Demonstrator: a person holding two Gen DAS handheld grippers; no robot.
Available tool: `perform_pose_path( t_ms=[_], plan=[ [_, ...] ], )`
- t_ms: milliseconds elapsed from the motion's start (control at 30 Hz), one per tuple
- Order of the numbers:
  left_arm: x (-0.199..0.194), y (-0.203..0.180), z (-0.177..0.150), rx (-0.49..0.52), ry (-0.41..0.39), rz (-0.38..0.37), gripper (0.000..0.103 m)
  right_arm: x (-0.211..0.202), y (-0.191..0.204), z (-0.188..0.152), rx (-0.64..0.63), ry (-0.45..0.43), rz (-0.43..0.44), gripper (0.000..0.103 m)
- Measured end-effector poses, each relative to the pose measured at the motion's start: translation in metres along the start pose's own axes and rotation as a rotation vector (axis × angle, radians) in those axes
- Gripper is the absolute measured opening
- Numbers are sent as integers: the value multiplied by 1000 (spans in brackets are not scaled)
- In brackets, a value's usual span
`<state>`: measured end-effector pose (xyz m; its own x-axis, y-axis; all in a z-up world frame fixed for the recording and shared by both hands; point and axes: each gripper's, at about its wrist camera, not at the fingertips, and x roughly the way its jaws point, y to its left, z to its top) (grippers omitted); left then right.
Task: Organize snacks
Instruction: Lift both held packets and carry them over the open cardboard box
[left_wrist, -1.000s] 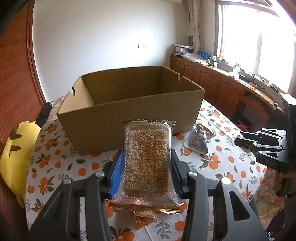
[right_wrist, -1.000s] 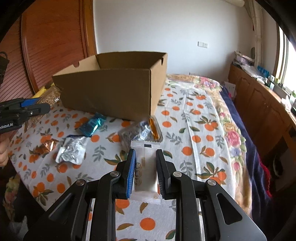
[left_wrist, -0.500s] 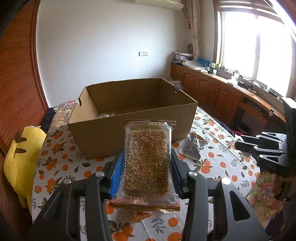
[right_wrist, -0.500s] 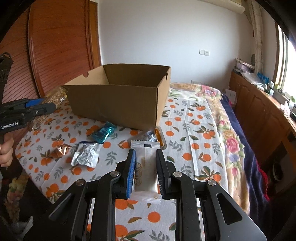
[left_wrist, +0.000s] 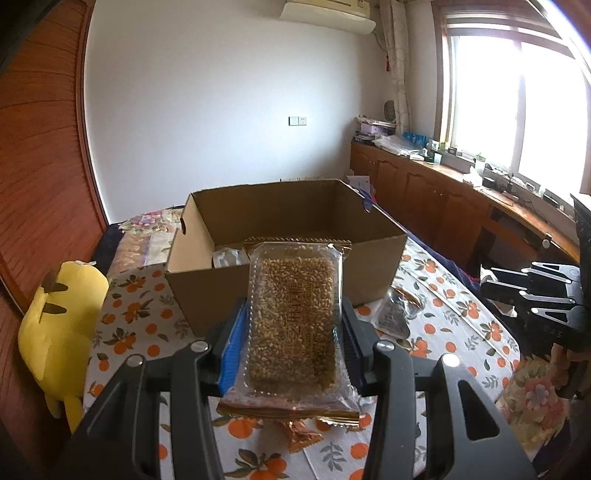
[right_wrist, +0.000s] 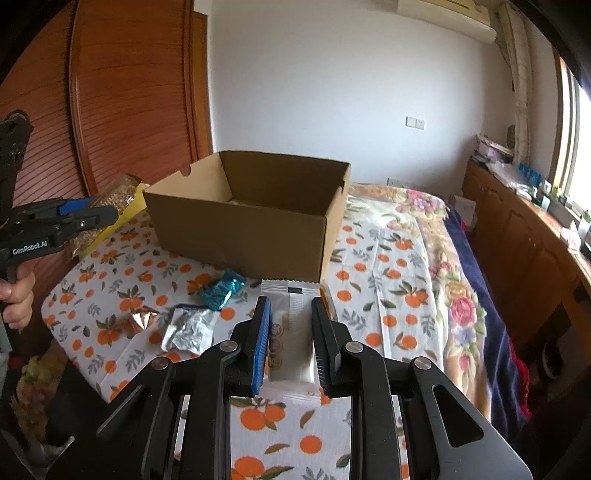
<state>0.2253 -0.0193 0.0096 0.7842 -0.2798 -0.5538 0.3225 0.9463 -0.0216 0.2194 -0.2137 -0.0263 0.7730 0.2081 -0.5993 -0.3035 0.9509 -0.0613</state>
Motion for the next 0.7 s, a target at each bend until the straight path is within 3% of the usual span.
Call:
perform_pose_path(
  t_ms=[400, 700],
  plan=[
    [24, 24, 32, -13, -24, 13, 45, 24, 21, 49, -75, -32, 27, 20],
    [67, 40, 53, -13, -10, 9, 45, 63, 32, 76, -140, -11, 25, 20]
  ],
)
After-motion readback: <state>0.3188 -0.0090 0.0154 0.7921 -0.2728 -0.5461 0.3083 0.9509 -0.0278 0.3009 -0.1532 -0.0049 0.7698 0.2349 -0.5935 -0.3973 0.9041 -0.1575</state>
